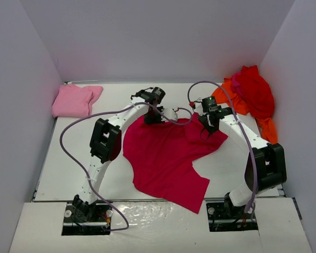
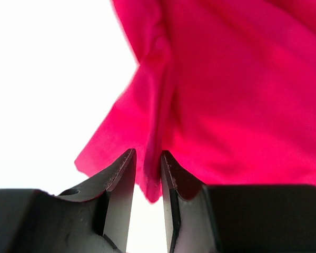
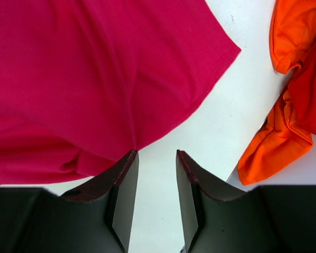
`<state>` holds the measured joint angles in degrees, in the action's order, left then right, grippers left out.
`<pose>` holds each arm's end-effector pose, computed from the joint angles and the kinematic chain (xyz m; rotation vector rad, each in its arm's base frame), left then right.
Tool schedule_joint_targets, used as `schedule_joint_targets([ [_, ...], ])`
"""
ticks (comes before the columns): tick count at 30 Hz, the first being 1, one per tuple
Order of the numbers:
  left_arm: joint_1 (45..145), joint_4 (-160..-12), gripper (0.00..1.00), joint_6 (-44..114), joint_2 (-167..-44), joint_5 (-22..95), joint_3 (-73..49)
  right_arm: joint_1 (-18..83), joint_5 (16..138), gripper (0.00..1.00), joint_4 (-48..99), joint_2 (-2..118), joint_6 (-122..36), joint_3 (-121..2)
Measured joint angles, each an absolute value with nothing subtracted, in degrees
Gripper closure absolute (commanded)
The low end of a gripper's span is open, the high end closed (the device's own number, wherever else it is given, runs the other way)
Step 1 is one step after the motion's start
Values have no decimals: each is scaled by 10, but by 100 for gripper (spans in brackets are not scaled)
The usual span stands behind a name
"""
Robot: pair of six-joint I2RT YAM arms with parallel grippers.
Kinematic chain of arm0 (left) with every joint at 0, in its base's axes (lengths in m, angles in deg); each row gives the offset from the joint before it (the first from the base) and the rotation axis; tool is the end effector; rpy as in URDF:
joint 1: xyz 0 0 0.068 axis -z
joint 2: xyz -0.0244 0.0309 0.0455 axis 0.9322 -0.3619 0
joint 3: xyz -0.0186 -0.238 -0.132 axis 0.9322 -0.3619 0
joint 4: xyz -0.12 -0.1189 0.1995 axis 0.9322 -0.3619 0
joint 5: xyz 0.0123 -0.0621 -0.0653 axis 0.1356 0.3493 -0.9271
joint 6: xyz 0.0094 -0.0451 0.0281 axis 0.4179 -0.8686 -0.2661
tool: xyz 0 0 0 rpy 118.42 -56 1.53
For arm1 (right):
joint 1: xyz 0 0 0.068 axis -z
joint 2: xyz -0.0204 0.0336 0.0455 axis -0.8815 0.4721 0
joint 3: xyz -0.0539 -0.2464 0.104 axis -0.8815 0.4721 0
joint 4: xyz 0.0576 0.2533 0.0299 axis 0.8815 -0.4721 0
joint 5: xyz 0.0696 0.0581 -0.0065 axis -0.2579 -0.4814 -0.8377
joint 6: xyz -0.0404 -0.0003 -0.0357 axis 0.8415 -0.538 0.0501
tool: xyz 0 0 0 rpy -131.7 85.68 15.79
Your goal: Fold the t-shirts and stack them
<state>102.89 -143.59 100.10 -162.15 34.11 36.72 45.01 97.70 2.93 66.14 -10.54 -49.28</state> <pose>0.4034 -0.2811 0.2189 1.9148 1.9209 -0.1558 0.3272 0.0905 0.2539 -0.7663 2.2658 -0.3434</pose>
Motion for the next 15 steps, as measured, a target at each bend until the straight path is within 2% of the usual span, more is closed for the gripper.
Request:
schedule_joint_targets([
  [4, 1029, -1456, 76, 1000, -1620, 357, 393, 427, 961, 71, 20, 651, -105, -481],
  [8, 1030, -1491, 76, 1005, -1619, 377, 397, 406, 945, 79, 1, 650, -108, -462],
  [15, 1043, -1552, 76, 1008, -1620, 434, 405, 376, 925, 78, -19, 670, -111, -427],
])
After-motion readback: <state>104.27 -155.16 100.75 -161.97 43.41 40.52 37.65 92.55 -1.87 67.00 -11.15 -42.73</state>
